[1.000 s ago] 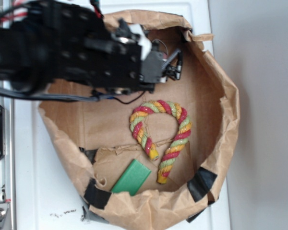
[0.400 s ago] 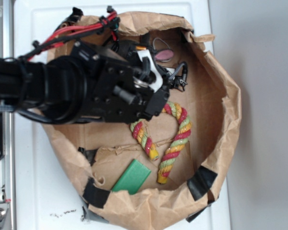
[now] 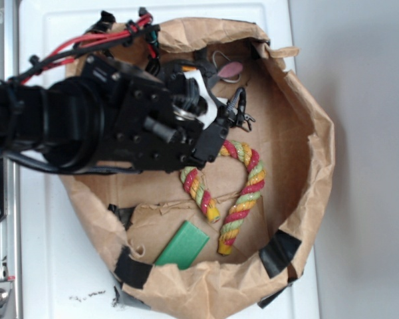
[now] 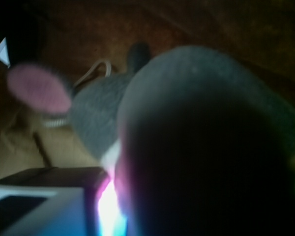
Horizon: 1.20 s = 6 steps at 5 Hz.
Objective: Grab the gray animal.
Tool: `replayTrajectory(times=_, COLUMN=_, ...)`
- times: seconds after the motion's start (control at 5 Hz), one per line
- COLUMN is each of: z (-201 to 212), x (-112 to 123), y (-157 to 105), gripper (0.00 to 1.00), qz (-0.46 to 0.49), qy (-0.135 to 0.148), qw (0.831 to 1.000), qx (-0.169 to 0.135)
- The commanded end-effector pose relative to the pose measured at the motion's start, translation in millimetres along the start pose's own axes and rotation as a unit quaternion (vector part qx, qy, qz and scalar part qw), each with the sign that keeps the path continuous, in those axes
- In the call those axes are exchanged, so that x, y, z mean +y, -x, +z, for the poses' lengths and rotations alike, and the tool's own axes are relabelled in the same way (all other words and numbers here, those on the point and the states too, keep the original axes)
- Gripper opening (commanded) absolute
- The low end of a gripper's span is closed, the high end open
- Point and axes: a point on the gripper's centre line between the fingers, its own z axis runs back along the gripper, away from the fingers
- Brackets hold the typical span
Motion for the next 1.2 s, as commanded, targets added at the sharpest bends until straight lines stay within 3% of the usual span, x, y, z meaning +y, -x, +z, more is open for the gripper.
replayTrajectory(times=0.0, z=38, x=12, y=-22, gripper=0.0, qz=-0.018, qy=0.047, qw=0.998, qx=0.039)
replayTrajectory(times=0.4, z=87, x=18, y=-40, gripper=0.0, qz=-0.05, qy=0.083, qw=0.989, qx=0.113)
replayTrajectory(times=0.6, z=92, x=20, y=-45, gripper=0.0, qz=-0.055, qy=0.085, qw=0.987, qx=0.126)
replayTrajectory(times=0.8, z=85, x=18, y=-49, gripper=0.33, qz=-0.038, qy=0.051, qw=0.99, qx=0.126)
replayTrajectory(times=1.0, z=72, x=15, y=-41, gripper=1.0, qz=0.013, qy=0.034, qw=0.994, qx=0.101)
